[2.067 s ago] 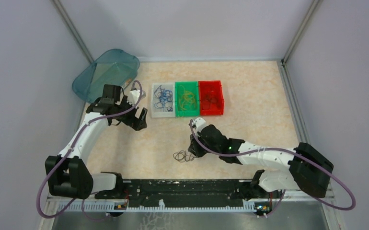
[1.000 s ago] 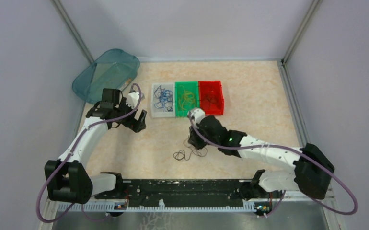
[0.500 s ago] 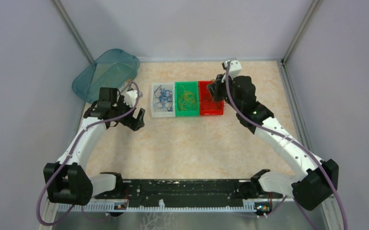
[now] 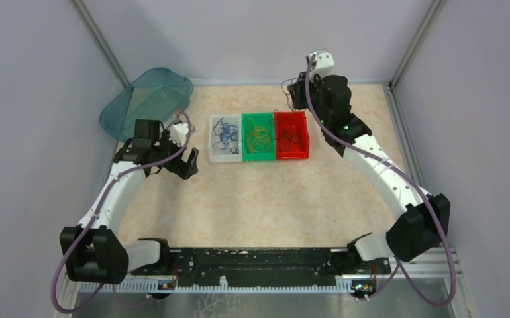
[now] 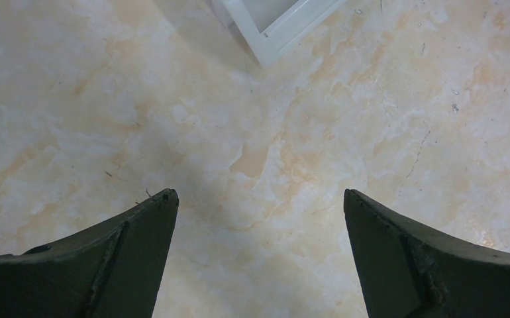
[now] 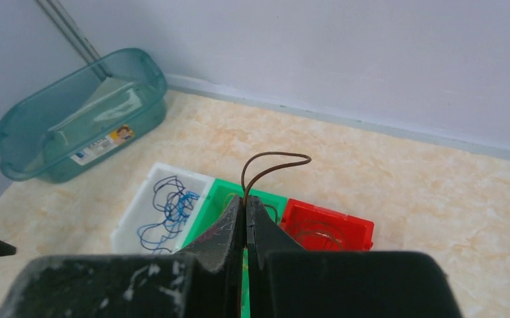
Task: Untangle the cables
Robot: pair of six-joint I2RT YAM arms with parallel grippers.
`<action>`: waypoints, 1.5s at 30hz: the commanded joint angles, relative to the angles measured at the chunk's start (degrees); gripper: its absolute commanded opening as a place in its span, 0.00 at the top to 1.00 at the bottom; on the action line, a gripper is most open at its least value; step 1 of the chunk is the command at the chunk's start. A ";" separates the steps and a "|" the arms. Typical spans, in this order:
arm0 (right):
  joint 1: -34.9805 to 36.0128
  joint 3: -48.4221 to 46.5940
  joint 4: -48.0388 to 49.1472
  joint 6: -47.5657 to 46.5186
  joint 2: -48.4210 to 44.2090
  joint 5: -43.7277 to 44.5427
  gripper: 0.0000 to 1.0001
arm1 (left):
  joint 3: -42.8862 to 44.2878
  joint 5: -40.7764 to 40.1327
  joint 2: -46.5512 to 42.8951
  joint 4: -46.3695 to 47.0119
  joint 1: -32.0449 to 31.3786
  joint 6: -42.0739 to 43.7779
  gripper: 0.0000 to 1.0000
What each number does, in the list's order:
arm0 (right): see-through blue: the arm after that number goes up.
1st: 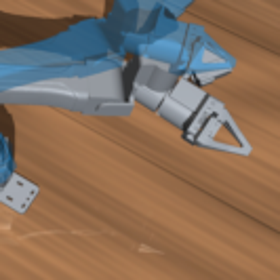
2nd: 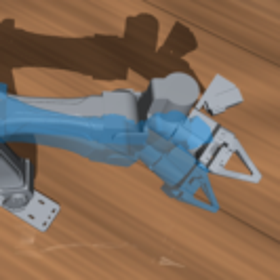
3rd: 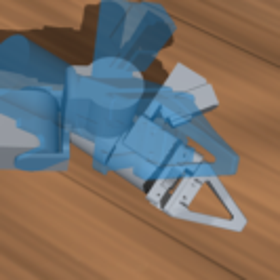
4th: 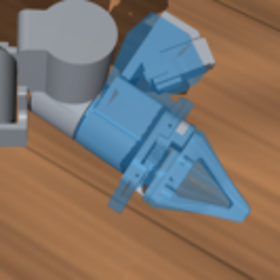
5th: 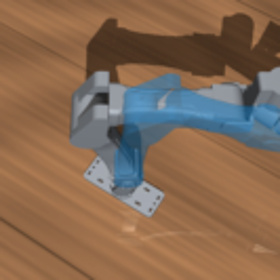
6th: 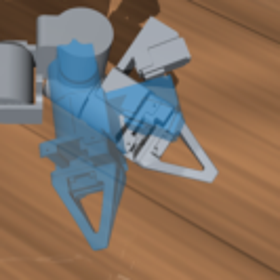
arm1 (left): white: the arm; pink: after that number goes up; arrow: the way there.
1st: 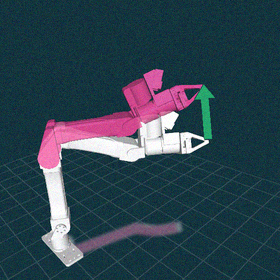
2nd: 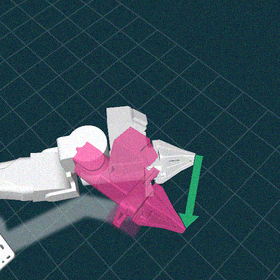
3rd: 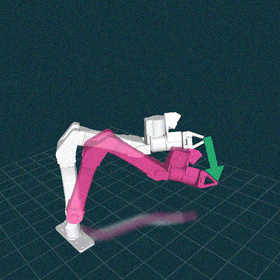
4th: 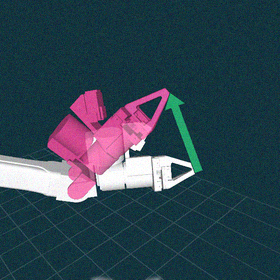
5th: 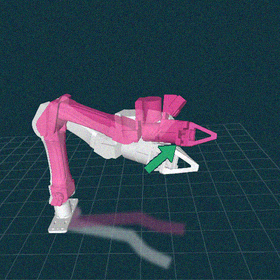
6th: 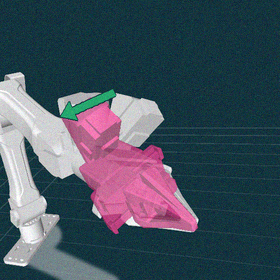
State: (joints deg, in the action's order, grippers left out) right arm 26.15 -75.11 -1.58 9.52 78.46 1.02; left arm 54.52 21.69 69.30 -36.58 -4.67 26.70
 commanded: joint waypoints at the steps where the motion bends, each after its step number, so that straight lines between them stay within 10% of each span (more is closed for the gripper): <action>1: -1.01 -2.42 3.88 -2.10 2.52 0.31 1.00 | 2.12 1.45 -0.45 -0.81 0.86 0.29 0.00; 31: -1.10 2.32 -0.35 -2.51 27.85 5.30 0.93 | 4.18 4.22 0.29 -0.76 3.10 -0.34 0.00; 39: -1.16 0.06 -3.25 -4.87 18.05 9.10 0.46 | 3.60 6.47 -1.50 1.91 3.93 -1.88 0.00; 42: -1.10 2.21 -2.90 -4.90 11.47 10.51 0.03 | 2.58 6.34 -2.53 5.03 4.36 -3.61 0.00; 45: -1.18 8.82 0.37 -4.32 4.72 13.14 0.01 | -0.15 6.05 -4.04 10.70 4.71 -6.53 0.00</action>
State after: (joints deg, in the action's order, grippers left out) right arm 25.43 -70.98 -6.20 5.19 94.67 9.78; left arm 57.28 26.52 67.88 -33.58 -0.78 24.14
